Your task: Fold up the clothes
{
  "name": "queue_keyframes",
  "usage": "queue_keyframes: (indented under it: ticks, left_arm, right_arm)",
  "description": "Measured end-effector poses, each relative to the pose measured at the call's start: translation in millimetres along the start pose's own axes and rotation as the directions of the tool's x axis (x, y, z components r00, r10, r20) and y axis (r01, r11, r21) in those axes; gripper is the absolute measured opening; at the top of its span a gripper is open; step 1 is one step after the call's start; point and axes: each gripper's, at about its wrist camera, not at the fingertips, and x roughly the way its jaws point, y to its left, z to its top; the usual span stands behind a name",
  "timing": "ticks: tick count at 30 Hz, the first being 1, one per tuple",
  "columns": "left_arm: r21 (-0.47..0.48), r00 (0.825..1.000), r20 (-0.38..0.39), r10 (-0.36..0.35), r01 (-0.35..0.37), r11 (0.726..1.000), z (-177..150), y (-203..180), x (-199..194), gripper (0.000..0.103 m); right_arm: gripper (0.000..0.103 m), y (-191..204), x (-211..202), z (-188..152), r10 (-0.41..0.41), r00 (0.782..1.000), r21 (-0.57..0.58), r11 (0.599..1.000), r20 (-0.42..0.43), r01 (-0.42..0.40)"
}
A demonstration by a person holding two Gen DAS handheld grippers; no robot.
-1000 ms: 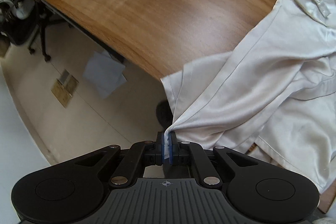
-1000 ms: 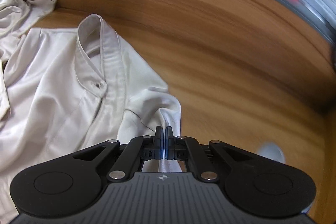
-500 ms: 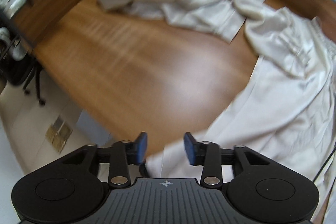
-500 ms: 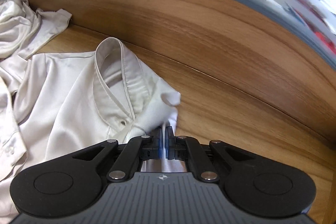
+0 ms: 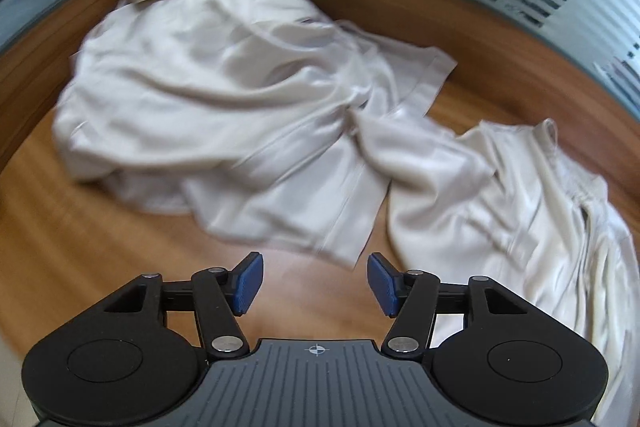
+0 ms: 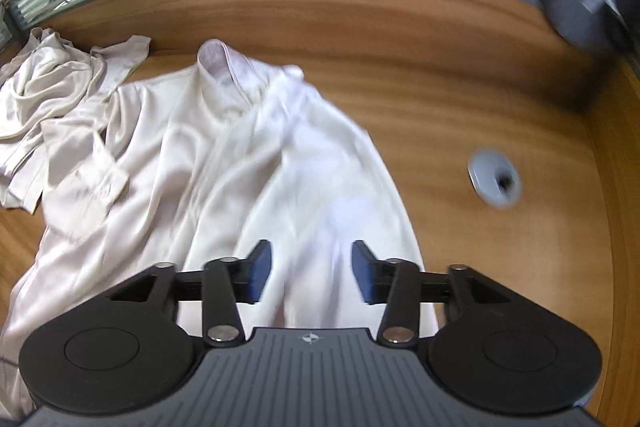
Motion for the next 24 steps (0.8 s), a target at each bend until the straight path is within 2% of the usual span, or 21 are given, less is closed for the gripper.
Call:
queue_keyframes:
  ticks: [3, 6, 9, 17, 21, 22, 24]
  left_arm:
    - [0.015, 0.999, -0.019, -0.036, 0.036, 0.999, 19, -7, 21, 0.063]
    - [0.014, 0.996, -0.040, -0.079, 0.080, 0.997, 35, -16, 41, 0.070]
    - [0.003, 0.991, -0.068, -0.111, 0.112, 0.994, 52, -27, 61, 0.073]
    - [0.018, 0.987, -0.122, -0.104, 0.107, 0.994, 88, -62, 112, 0.076]
    - [0.023, 0.985, -0.162, -0.050, 0.055, 0.998, 100, -76, 138, 0.076]
    - [0.021, 0.986, -0.159, -0.040, 0.044, 0.999, 102, -78, 142, 0.081]
    - [0.031, 0.991, -0.135, -0.018, 0.023, 0.999, 105, -85, 146, 0.080]
  right_arm:
    - [0.064, 0, -12, -35, -0.040, 0.999, 0.069, 0.997, -0.018, 0.041]
    - [0.074, -3, -20, -68, -0.083, 0.996, 0.133, 0.987, -0.033, 0.086]
    - [0.074, -6, -21, -97, -0.133, 0.989, 0.192, 0.971, -0.064, 0.143]
    - [0.074, -8, -32, -140, -0.191, 0.976, 0.343, 0.914, -0.107, 0.217]
    - [0.074, -6, -39, -148, -0.205, 0.972, 0.394, 0.889, -0.112, 0.233]
    - [0.074, -4, -40, -148, -0.212, 0.971, 0.398, 0.886, -0.112, 0.239]
    - [0.074, -3, -42, -147, -0.224, 0.968, 0.403, 0.880, -0.112, 0.250]
